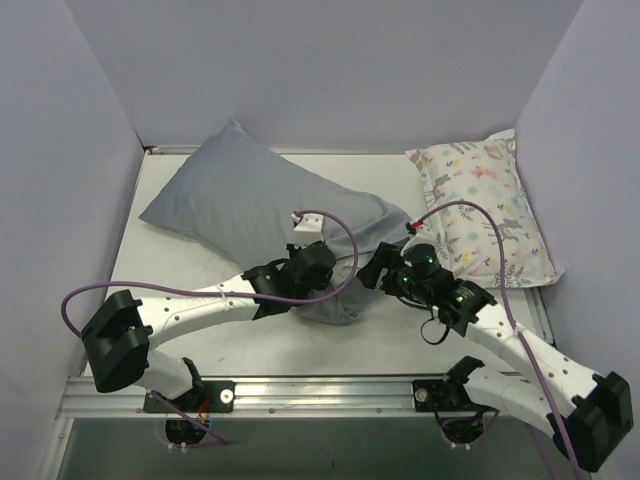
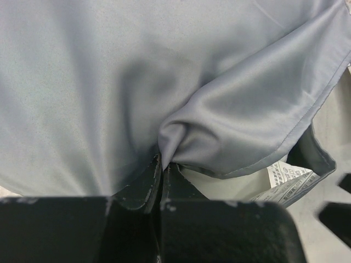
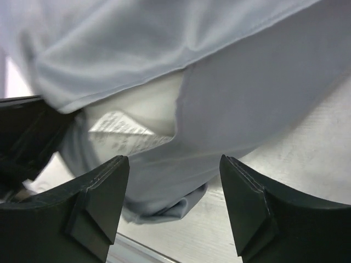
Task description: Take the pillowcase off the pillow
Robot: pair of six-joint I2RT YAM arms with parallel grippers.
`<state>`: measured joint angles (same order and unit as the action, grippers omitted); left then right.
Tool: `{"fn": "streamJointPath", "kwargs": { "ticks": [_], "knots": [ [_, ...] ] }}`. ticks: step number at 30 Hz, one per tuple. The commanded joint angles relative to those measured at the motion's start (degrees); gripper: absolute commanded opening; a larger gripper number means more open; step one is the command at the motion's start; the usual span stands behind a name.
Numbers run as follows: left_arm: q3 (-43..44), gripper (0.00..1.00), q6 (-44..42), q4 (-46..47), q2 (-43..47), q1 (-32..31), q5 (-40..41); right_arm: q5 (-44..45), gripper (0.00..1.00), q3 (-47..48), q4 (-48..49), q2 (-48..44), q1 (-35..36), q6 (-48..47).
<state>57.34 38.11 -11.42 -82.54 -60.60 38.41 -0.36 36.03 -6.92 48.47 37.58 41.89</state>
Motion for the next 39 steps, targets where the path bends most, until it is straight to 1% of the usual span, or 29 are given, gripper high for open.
{"fn": "streamJointPath", "kwargs": {
  "ticks": [1, 2, 3, 4, 5, 6, 7, 8, 9, 13, 16, 17, 18, 20, 21, 22, 23, 24, 26, 27, 29, 30, 32, 33, 34, 35, 36, 37, 39],
  "knots": [
    [-0.39, 0.0, -0.58, 0.96, 0.37, 0.48, -0.88, 3.35, 0.68, 1.23, 1.37, 6.8, 0.74, -0.76],
    [-0.3, 0.0, -0.49, 1.31, 0.28, 0.48, -1.15, 3.61, 0.68, 1.23, 2.25, 7.95, 0.74, -0.67],
    [-0.21, 0.0, -0.49, 1.4, -0.24, 0.39, -1.23, 3.61, 0.59, 1.06, 2.61, 9.79, 0.82, -0.67],
    [-0.13, 0.0, -0.4, 1.57, -0.51, 0.48, -1.24, 3.09, 0.47, 0.8, 2.44, 10.5, 0.74, -0.58],
    [0.31, 0.0, -0.49, 1.58, -0.77, 0.48, -1.24, 2.91, 0.33, -0.34, 1.48, 10.68, 0.74, -0.41],
    [0.49, 0.0, -0.49, 1.58, -1.39, 0.48, -1.06, 3.0, 0.14, -1.48, 0.95, 9.73, 1.0, 0.47],
    [0.84, 0.0, -0.49, 1.58, -1.57, 0.57, -0.97, 3.17, 0.09, -2.88, 0.59, 8.67, 1.09, 0.91],
    [1.19, 0.0, -0.58, 1.32, -1.92, 0.66, -0.89, 3.0, 0.07, -4.9, 0.07, 7.36, 1.09, 1.44],
    [1.98, 0.0, -0.49, 1.14, -2.53, 0.74, -0.88, 2.65, 0.04, -8.57, -0.29, 4.56, 1.09, 2.49],
    [3.91, 0.0, -0.93, 0.44, -3.06, 1.27, -1.23, 1.68, 0.01, -17.82, -1.52, 0.31, 1.35, 5.47],
    [6.02, 0.0, -1.72, -0.18, -2.98, 1.8, -1.32, 0.8, 0.01, -22.21, 1.28, 2.67, 1.26, 7.23],
    [6.64, 0.0, -1.98, -0.36, -2.97, 1.89, -1.5, 0.89, 0.02, -23.1, 5.03, 3.9, 1.35, 7.42],
    [7.16, 0.0, -2.25, -0.53, -2.97, 2.15, -1.59, 0.89, 0.05, -23.72, 6.46, 7.66, 1.35, 7.42],
    [8.4, 0.0, -2.69, -0.62, -2.89, 2.24, -2.37, 1.41, 0.07, -22.85, 12.51, 13.03, 1.27, 6.72],
    [8.4, 0.0, -2.77, -0.45, -2.71, 2.24, -2.99, 1.07, 0.08, -22.06, 14.11, 18.62, 1.44, 6.11],
    [8.57, 0.0, -2.6, -0.36, -2.71, 2.15, -3.69, 0.89, 0.09, -21.27, 16.13, 20.86, 1.44, 5.66],
    [8.4, 0.0, -2.6, -0.44, -2.54, 2.15, -4.83, -1.29, 0.11, -20.31, 19.8, 22.7, 1.35, 5.4],
    [8.14, 0.0, -2.51, -0.27, -2.19, 2.06, -5.36, -2.7, 0.16, -19.78, 21.23, 24.55, 1.44, 5.31],
    [7.35, 0.0, -2.6, -0.53, -2.01, 1.8, -5.98, -2.8, 0.22, -18.11, 20.9, 24.66, 1.44, 5.05],
    [7.0, 0.0, -2.6, -0.62, -1.75, 1.8, -6.68, -2.72, 0.3, -17.84, 20.11, 23.09, 1.53, 4.61],
    [6.29, 0.0, -2.42, -0.53, -1.39, 1.71, -7.3, -1.75, 0.39, -17.31, 16.44, 20.19, 1.53, 3.99],
    [5.68, 0.0, -2.42, -0.45, -1.04, 1.71, -7.47, -1.23, 0.48, -16.61, 14.67, 16.43, 1.53, 3.64],
    [5.24, 0.0, -2.34, -0.1, -0.78, 1.8, -8.18, 0.18, 0.54, -15.82, 9.4, 12.02, 1.53, 2.68],
    [5.24, 0.0, -2.34, -0.09, -0.52, 1.71, -8.35, 0.18, 0.58, -15.12, 7.73, 7.74, 1.53, 2.32],
    [5.15, 0.0, -2.34, 0.08, -0.51, 1.71, -8.7, 0.18, 0.59, -14.77, 4.14, 5.52, 1.53, 2.06],
    [5.24, 0.0, -2.42, 0.0, -0.43, 1.54, -8.88, 2.19, 0.59, -14.5, 2.45, 3.41, 1.44, 1.88],
    [5.41, 0.0, -2.42, -0.09, -0.25, 1.54, -8.88, 2.55, 0.6, -13.98, 0.7, -0.44, 1.53, 1.88],
    [5.59, 0.0, -2.6, -0.09, -0.16, 1.45, -8.88, 2.99, 0.59, -13.27, -2.19, -2.39, 1.44, 1.97],
    [5.76, 0.0, -2.86, -0.27, 0.1, 1.36, -8.8, 3.7, 0.59, -12.39, -4.76, -7.49, 1.44, 1.97]
  ]
}}
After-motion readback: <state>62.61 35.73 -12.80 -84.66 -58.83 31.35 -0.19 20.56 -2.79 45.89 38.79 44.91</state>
